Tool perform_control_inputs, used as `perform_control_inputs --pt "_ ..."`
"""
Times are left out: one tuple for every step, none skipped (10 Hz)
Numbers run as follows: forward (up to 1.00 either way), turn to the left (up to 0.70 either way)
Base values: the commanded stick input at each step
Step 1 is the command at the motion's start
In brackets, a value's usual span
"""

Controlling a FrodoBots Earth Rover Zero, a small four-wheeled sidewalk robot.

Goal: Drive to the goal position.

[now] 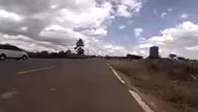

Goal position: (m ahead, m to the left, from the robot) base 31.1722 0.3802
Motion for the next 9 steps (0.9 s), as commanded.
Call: perform_control_inputs --pt "0.70 0.00" --pt "0.70 0.00" --pt "0.70 0.00" --pt "0.70 0.00" --pt "0.70 0.00" --pt "0.70 0.00" --pt "0.70 0.00" --pt "0.70 0.00" --pt "0.70 0.00"
